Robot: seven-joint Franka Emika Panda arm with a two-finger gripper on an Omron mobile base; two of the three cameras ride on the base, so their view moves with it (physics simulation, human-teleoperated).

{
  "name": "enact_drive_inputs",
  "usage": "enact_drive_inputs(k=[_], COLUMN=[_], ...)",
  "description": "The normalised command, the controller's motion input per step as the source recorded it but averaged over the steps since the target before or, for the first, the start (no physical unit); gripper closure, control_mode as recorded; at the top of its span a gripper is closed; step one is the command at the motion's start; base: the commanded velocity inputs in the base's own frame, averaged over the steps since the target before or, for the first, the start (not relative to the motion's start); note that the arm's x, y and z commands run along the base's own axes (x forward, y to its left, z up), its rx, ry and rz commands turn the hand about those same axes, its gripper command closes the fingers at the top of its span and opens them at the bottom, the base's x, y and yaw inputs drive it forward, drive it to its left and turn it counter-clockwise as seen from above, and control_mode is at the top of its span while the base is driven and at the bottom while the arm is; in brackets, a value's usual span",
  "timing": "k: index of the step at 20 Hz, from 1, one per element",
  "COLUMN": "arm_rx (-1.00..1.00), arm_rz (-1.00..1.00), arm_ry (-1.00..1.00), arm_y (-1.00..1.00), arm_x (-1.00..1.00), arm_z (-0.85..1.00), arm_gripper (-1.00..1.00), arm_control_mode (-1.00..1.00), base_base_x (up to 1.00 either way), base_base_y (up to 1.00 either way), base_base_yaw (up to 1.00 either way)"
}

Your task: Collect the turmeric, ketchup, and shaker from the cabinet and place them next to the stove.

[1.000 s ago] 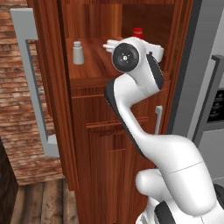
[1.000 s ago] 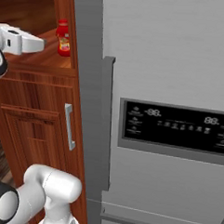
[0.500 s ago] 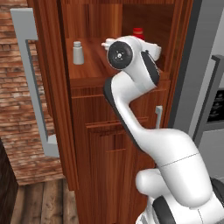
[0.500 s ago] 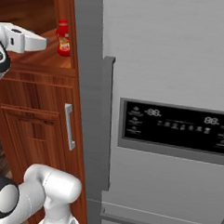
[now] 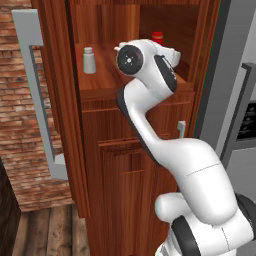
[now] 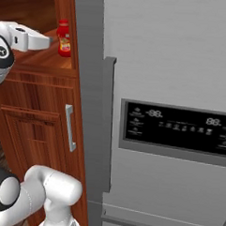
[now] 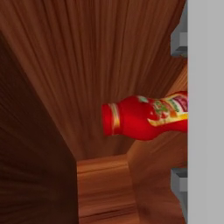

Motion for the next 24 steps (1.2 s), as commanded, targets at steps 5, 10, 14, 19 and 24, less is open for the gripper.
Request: enact_drive_inputs(k=[5,10,14,19,24], arm_rx=[0.00,0.00,0.01,0.00,0.00], arm_rz=[-0.04,-0.03,-0.03,-0.02,-0.02], arm_ry=[0.00,0.00,0.00,0.00,0.00], arm_y=[0.00,0.00,-0.04,-0.10,-0.10], arm_x=[0.20,0.12,0.08,0.08,0.10], arm_z=[0.00,0.00,0.00,0.00,0.00], arm_gripper=[-1.00,-1.00,-1.00,-1.00,-1.00], arm_control_mode=[-1.00,-1.00,-1.00,-1.00,-1.00], base_base_x=[0.00,0.00,0.00,0.00,0.00], base_base_y=[0.00,0.00,0.00,0.00,0.00], base_base_yaw=[0.00,0.00,0.00,0.00,0.00])
